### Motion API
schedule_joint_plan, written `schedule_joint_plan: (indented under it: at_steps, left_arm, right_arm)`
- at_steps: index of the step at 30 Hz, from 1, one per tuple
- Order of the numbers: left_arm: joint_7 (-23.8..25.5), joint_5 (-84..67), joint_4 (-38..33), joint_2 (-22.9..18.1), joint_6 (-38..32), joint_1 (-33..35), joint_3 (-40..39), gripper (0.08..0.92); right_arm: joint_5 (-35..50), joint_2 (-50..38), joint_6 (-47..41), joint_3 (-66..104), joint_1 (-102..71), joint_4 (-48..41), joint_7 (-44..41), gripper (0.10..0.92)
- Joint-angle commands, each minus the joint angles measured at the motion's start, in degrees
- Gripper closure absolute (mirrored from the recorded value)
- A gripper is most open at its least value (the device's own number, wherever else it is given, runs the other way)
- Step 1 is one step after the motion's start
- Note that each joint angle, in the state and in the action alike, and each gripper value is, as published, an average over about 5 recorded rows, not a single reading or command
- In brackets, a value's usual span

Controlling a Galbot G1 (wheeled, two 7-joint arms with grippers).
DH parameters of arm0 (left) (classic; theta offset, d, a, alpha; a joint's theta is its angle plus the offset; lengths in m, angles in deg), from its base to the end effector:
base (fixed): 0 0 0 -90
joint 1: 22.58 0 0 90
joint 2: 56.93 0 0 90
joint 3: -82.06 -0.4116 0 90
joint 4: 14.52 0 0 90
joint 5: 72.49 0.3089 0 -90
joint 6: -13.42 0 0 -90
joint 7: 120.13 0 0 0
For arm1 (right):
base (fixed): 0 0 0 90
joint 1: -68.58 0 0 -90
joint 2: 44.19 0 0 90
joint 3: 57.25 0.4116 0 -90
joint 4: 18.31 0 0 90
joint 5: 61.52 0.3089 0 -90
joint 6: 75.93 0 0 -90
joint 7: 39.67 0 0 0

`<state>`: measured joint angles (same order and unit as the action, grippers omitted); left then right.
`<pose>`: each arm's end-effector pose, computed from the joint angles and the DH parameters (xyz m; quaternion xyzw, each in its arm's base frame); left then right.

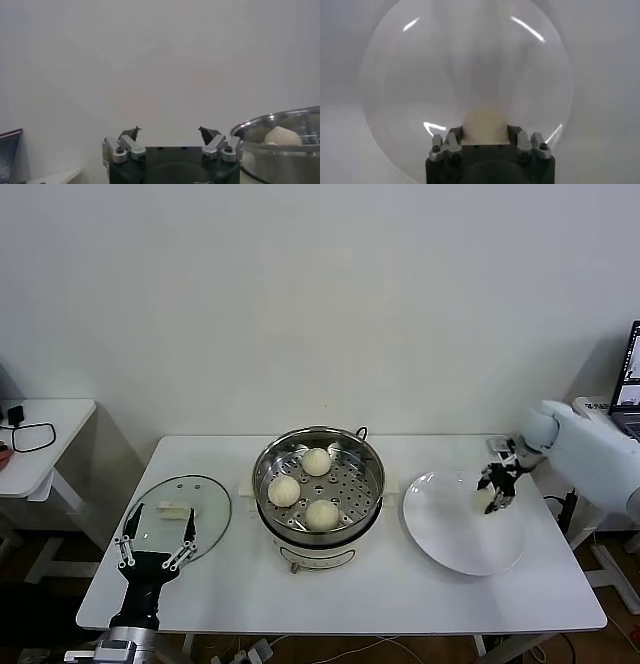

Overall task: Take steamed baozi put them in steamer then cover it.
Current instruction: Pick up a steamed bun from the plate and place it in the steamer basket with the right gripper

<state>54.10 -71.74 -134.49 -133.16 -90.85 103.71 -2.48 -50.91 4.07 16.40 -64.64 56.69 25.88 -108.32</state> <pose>0.0704 0.0860 -0.3542 -0.0074 0.9889 0.1244 0.0809 0.5957 -0.2622 -0.1537 0.5188 -0.5337 0.5014 0.4411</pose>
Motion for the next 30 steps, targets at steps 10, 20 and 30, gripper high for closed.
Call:
schedule_joint_plan:
  at_steps: [10,20,30]
  left_arm:
    - [0.0,0.0,-0.9,0.3,0.5,-0.6,-0.4,0.177]
    - [-0.1,0.1,-1.2,0.0,0.5,-0.6,-0.6,0.177]
    - [-0.2,0.1,-1.4,0.0,0.3,-0.3,-0.5,0.177]
  right_arm:
    - [30.3,10.4,-11.2,-24.3,36.6,26.8,-2.9,0.397]
    - [31.8,19.5,-14.0,-25.9,33.3,27.3,1.1,0.397]
    - [28.9,25.2,-14.9,-25.8,25.4,21.5,4.2,0.397]
